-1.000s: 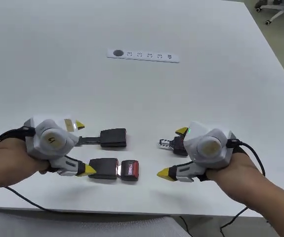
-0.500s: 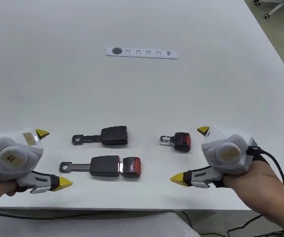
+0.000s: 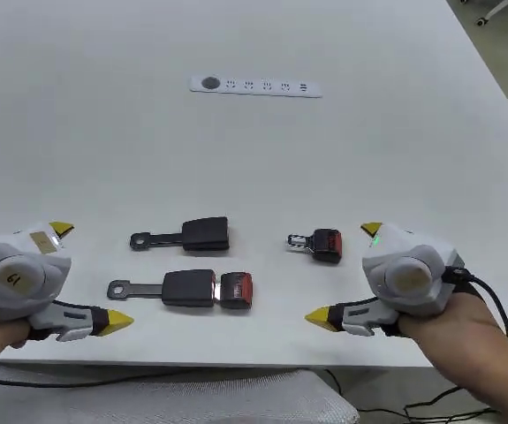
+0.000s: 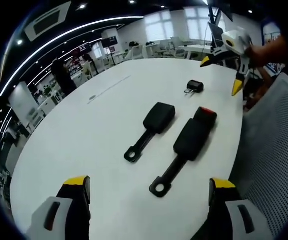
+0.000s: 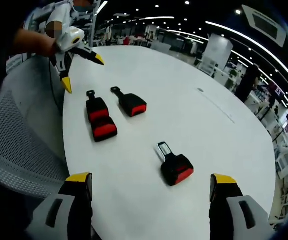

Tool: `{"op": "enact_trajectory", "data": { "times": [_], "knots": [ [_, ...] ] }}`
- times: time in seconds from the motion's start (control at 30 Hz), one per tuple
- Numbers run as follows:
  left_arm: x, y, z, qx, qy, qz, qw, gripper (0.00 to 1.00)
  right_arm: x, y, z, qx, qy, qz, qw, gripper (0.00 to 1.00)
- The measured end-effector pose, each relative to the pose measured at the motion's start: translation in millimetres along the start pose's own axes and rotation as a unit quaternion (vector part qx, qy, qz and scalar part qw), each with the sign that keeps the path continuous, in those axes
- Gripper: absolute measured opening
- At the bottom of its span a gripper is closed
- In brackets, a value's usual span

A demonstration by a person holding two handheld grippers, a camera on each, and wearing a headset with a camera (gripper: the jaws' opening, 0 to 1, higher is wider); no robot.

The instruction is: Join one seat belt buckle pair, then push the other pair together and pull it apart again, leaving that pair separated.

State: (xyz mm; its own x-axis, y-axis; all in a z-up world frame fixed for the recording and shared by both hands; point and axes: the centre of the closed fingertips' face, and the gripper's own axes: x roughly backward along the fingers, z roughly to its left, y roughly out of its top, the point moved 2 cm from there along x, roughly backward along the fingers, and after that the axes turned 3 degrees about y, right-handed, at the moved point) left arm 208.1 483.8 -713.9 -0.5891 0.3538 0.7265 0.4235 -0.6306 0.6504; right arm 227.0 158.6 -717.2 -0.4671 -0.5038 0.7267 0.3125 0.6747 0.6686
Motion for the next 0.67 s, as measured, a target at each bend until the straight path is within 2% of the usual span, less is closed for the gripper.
{"op": "enact_trajectory", "data": {
  "times": [0.07, 0.2, 0.33, 0.43, 0.57, 0.63, 0.67],
  "knots": [
    [-0.2, 0.6, -0.9, -0.006, 0.003, -0.003, 1.0000, 1.00, 0.4, -0.6, -0.5, -0.005, -0.001, 0.001, 1.0000, 0.99],
    [1.4, -2.0, 6.8, 0.016, 0.021, 0.000, 0.9997, 1.00, -2.9, -5.3, -0.1, 0.004, 0.008, 0.012, 0.9999, 0.99],
    [5.4, -2.1, 3.9, 0.011, 0.024, 0.008, 0.9996, 1.00, -0.9, -3.9, -2.6, 0.016, 0.009, 0.016, 0.9997, 0.99],
    [8.4, -3.6, 1.5, 0.016, 0.021, 0.003, 0.9996, 1.00, 0.5, -1.9, -2.8, 0.023, 0.005, 0.013, 0.9996, 0.99],
    [9.6, -6.1, -1.4, 0.017, 0.019, 0.002, 0.9997, 1.00, 2.7, 0.2, -1.3, 0.012, 0.000, 0.009, 0.9999, 0.99],
    [10.0, -0.8, -8.1, 0.007, 0.007, -0.003, 0.9999, 1.00, 3.0, -0.9, 0.1, 0.007, -0.001, 0.010, 0.9999, 0.99],
    [10.0, 0.5, -6.0, 0.001, 0.008, -0.005, 1.0000, 1.00, 2.5, -1.5, 0.2, 0.007, -0.001, 0.010, 0.9999, 0.99]
  ]
}}
